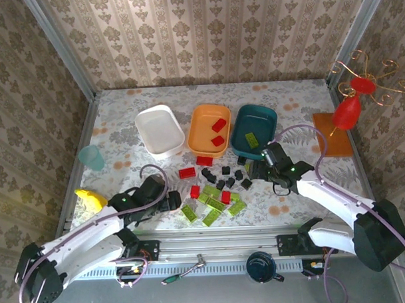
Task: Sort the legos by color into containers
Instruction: Pick up the lego from the middle-left of the table.
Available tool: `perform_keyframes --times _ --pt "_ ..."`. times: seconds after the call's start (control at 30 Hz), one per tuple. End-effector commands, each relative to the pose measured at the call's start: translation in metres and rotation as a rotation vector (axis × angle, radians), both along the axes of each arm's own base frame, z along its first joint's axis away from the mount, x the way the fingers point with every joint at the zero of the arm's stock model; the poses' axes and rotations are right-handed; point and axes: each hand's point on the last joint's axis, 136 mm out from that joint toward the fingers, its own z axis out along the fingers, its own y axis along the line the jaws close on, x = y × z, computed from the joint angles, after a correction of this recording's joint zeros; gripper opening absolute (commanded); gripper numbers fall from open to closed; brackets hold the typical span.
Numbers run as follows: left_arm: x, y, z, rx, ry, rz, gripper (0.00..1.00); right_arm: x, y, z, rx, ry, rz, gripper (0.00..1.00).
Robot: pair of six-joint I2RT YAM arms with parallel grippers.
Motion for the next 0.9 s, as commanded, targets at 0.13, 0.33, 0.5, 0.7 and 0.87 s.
perform_keyframes --times 0.13,0.33,0.5,0.7,0.87 --pt "0.011 -0.023 -0.012 -0.036 0.013 -0.029 0.86 0.001 0.006 0.000 0.007 0.007 0.003 0.79" --pt "0.014 -0.031 -0.014 -0.023 0.029 -0.057 0.75 -0.001 0.002 0.002 -0.008 0.001 -0.001 0.79" --pt "0.014 -0.038 -0.008 -0.020 0.002 -0.091 0.81 -0.001 0.002 0.001 -0.011 0.001 -0.001 0.79" --pt "0.021 -0.047 0.021 0.057 -0.090 -0.163 0.81 -0.001 0.002 -0.002 -0.013 0.008 0.001 0.79" --pt "0.019 -0.044 0.002 0.110 -0.048 -0.177 0.77 -0.004 0.014 -0.003 0.027 0.007 0.066 0.79"
